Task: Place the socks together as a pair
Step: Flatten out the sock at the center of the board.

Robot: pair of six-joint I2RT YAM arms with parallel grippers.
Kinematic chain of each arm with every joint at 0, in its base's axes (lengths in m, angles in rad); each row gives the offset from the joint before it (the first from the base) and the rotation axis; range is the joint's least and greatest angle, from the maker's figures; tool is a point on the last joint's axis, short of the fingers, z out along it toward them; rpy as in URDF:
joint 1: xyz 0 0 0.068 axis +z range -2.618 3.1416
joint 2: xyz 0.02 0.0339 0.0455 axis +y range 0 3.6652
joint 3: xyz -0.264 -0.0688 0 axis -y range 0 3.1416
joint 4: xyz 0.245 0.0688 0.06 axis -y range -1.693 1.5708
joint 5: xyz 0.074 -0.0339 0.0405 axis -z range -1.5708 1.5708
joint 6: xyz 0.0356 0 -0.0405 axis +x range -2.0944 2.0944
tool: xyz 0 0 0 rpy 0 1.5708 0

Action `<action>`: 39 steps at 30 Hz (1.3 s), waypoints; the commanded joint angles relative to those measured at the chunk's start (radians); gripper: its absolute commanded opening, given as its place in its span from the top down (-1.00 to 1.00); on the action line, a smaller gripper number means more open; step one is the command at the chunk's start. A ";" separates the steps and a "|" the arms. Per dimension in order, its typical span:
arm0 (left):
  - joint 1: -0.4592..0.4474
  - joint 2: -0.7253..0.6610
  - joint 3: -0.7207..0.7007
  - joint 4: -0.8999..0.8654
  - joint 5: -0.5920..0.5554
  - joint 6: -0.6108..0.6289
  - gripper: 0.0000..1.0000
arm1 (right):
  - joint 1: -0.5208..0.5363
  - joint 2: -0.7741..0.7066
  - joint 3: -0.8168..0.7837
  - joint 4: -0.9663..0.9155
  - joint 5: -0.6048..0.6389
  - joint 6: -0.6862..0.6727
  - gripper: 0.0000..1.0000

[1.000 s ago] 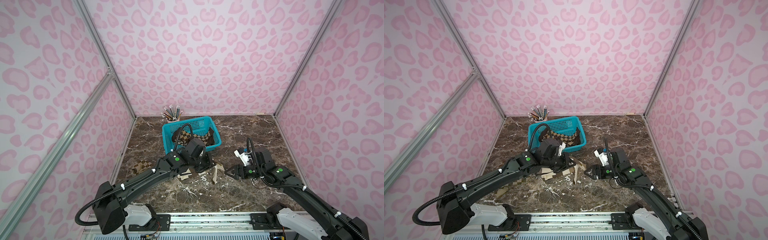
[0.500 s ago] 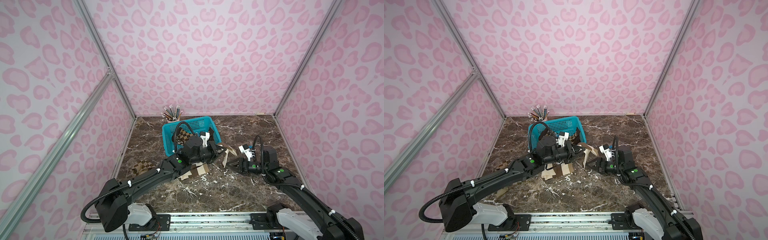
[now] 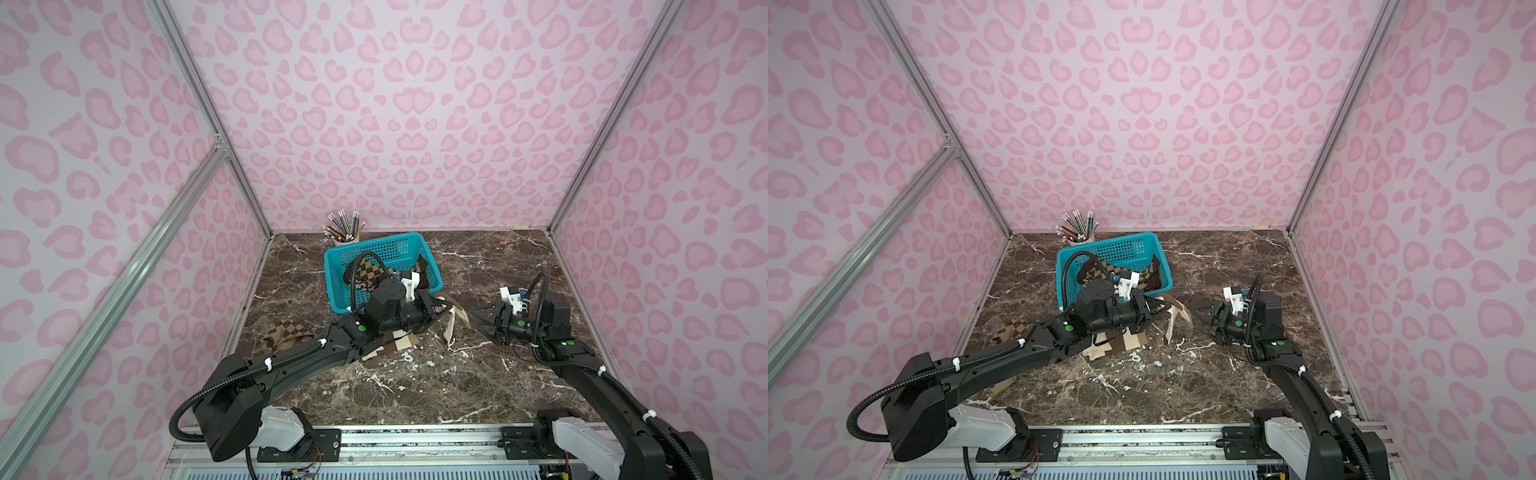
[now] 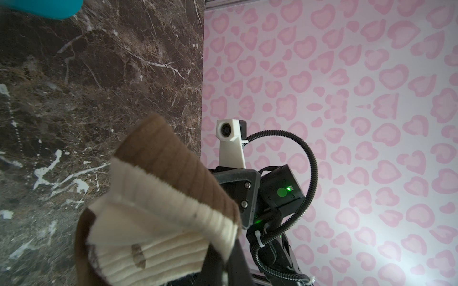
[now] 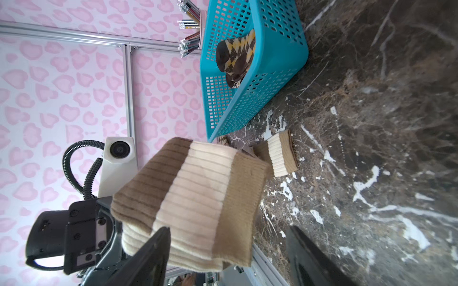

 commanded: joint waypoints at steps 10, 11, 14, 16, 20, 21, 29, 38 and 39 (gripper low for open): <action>0.000 0.033 0.008 0.137 0.014 0.020 0.93 | 0.002 0.036 -0.067 0.353 -0.074 0.325 -0.48; -0.001 0.034 0.008 0.140 0.014 0.022 0.93 | 0.006 0.041 -0.066 0.354 -0.073 0.325 -0.47; -0.005 0.032 0.006 0.142 0.011 0.027 0.92 | 0.016 0.054 -0.064 0.386 -0.067 0.346 -0.41; -0.007 0.031 0.000 0.156 0.013 0.024 0.93 | 0.022 0.059 -0.055 0.379 -0.059 0.342 -0.34; -0.017 0.037 -0.003 0.168 0.017 0.026 0.93 | 0.032 0.078 -0.048 0.403 -0.054 0.361 -0.06; -0.020 0.039 -0.004 0.170 0.015 0.028 0.93 | 0.034 0.085 -0.042 0.402 -0.054 0.362 0.08; -0.027 -0.007 -0.036 0.082 0.019 0.101 0.92 | 0.024 0.090 0.065 0.212 -0.057 0.213 1.00; -0.007 -0.099 -0.007 -0.317 -0.076 0.333 -0.07 | 0.033 0.088 0.251 -0.218 -0.036 -0.118 1.00; -0.004 -0.111 -0.007 -0.351 -0.094 0.341 -0.19 | 0.042 0.089 0.265 -0.246 -0.033 -0.141 1.00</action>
